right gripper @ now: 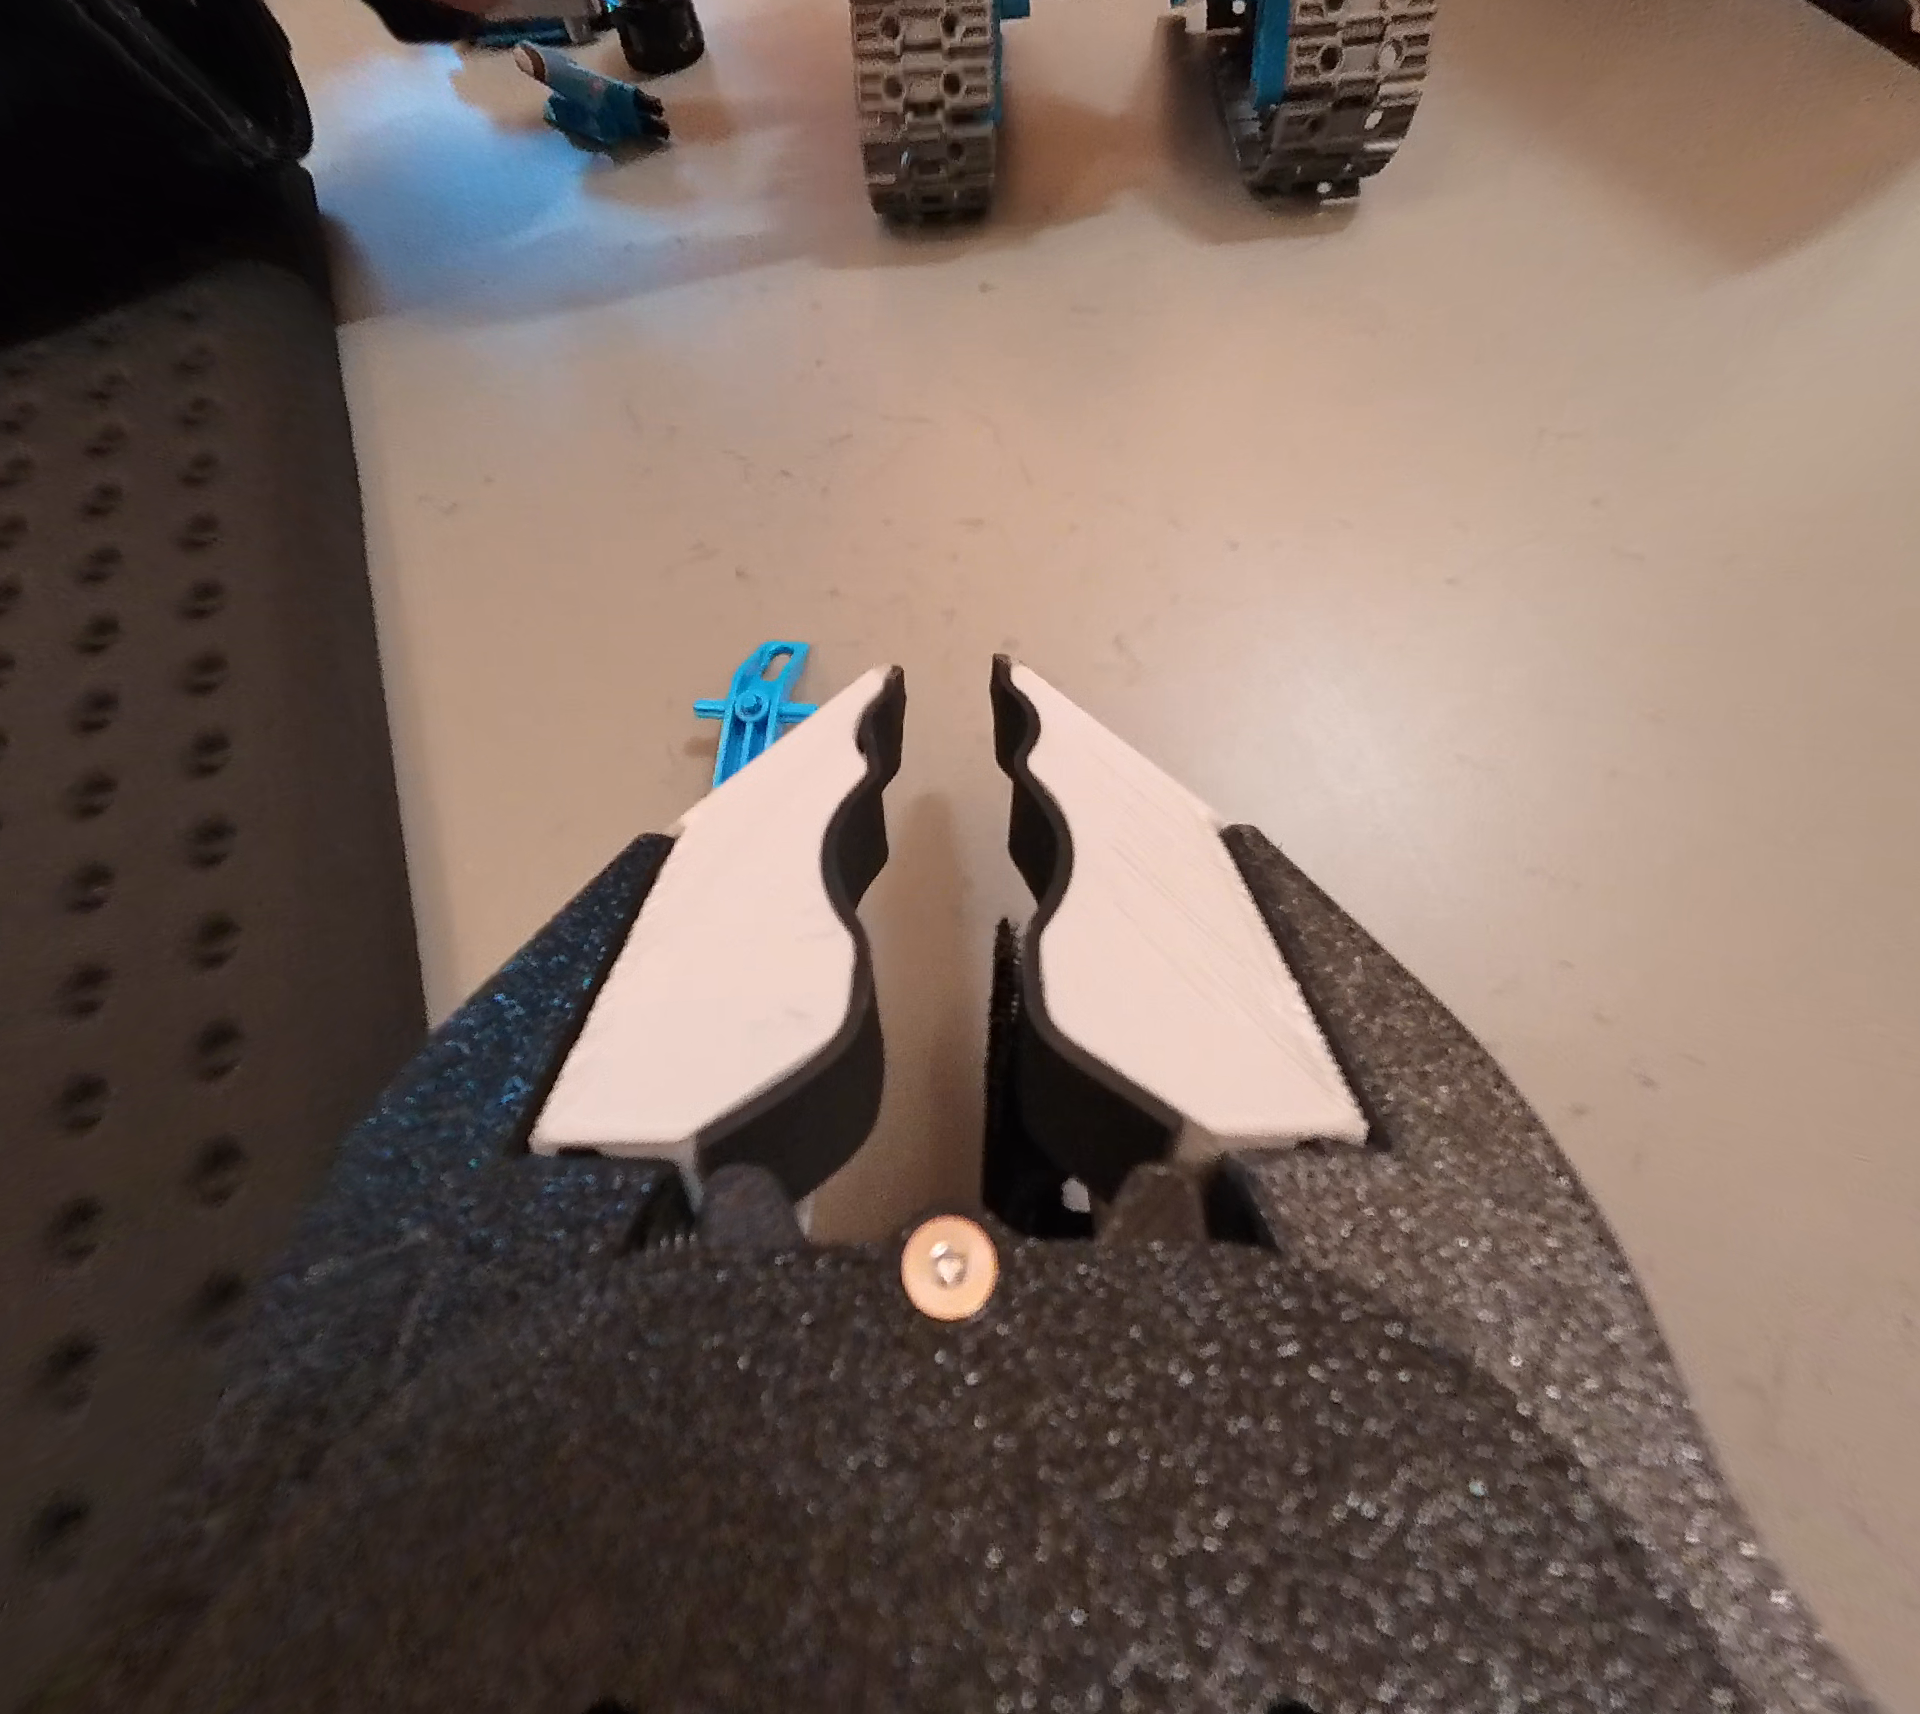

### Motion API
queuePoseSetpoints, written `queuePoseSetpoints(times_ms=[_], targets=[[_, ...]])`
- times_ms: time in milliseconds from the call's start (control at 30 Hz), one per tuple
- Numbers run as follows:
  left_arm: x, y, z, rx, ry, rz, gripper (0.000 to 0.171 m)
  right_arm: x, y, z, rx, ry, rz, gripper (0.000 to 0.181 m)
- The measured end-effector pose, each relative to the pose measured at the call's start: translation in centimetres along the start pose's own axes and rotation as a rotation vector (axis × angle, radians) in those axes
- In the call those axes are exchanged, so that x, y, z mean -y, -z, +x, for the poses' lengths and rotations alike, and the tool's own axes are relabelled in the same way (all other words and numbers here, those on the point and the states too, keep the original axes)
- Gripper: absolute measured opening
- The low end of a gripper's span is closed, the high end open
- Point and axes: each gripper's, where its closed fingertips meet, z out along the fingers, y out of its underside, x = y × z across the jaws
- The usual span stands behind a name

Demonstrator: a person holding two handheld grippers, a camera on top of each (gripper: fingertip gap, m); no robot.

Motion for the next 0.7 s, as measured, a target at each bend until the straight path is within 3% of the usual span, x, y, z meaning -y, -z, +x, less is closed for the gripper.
queuePoseSetpoints(times_ms=[133, 233, 300, 500, 567, 700], targets=[[-0.2, 0.1, 1.8, -0.038, -0.094, -0.02, 0.058, 0.5, 0.3, -0.6, 0.052, -0.032, 0.027, 0.018], [-0.5, -0.2, 4.5, -0.135, -0.195, -0.009, 0.057, 0.0, 0.2, -3.7, 0.208, -0.035, -0.008, 0.047], [-0.8, -0.3, 6.6, -0.22, -0.287, -0.012, 0.055, -1.4, 0.1, -5.0, 0.215, 0.016, -0.077, 0.056], [-0.6, -1.2, 10.0, -0.368, -0.413, -0.019, 0.055, -4.4, -0.1, -5.7, 0.068, 0.188, -0.199, 0.038], [-0.3, -1.6, 10.2, -0.402, -0.421, -0.028, 0.055, -4.3, 0.0, -5.5, 0.048, 0.175, -0.196, 0.021], [-0.4, -1.6, 10.7, -0.461, -0.483, -0.037, 0.055, -4.9, 1.7, -3.2, -0.063, 0.18, -0.238, 0.013]])
